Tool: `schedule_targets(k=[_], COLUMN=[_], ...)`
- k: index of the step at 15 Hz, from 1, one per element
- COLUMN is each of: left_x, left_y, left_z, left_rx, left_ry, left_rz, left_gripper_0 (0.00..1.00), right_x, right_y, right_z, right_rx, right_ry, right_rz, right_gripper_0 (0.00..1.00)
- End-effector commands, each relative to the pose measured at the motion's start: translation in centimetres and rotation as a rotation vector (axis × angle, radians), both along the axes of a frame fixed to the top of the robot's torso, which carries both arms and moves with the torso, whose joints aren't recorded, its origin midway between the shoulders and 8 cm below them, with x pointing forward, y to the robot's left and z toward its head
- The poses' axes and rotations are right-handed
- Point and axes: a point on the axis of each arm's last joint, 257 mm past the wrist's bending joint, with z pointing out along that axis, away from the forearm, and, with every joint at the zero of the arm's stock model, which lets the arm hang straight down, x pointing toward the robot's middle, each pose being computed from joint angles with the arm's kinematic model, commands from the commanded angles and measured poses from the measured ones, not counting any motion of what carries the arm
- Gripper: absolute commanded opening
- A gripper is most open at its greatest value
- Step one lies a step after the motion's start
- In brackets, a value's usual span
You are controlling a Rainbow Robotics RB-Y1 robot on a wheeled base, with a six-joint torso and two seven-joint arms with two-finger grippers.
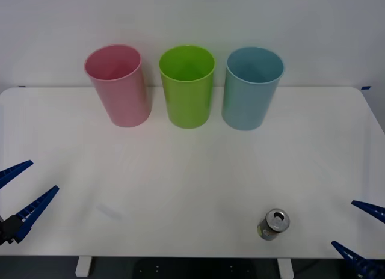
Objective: Grasp the object on the table and drop it into the matching bin: aluminum can to the light blue bin, PET bottle to the pink bin.
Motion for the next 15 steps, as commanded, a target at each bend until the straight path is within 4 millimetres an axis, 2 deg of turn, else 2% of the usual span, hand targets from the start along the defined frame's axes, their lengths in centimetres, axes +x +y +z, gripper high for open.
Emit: schedule_targets(k=[1, 6, 13, 15], left_x=[0.0, 0.0, 0.0, 0.0], left_y=[0.0, 0.0, 0.0, 0.0], left_z=[0.0, 0.0, 0.0, 0.0], left_rx=[0.0, 0.0, 0.0, 0.0], left_ry=[0.0, 0.0, 0.0, 0.0], left_rz=[0.0, 0.0, 0.0, 0.0], left_gripper_0=[1.0, 1.0, 1.0, 1.0], right_x=[-0.6, -0.7, 1.3, 1.6], right_y=[0.0, 1.5, 3.6, 4.8], right_z=[-1.4, -3.7, -6.8, -7.4], right_rx=[0.002, -0.022, -0.052, -0.032], right_ry=[0.027, 0.025, -0.035, -0.027], right_rz=[0.005, 0.029, 0.045, 0.056], right_gripper_0=[1.0, 1.0, 1.0, 1.0])
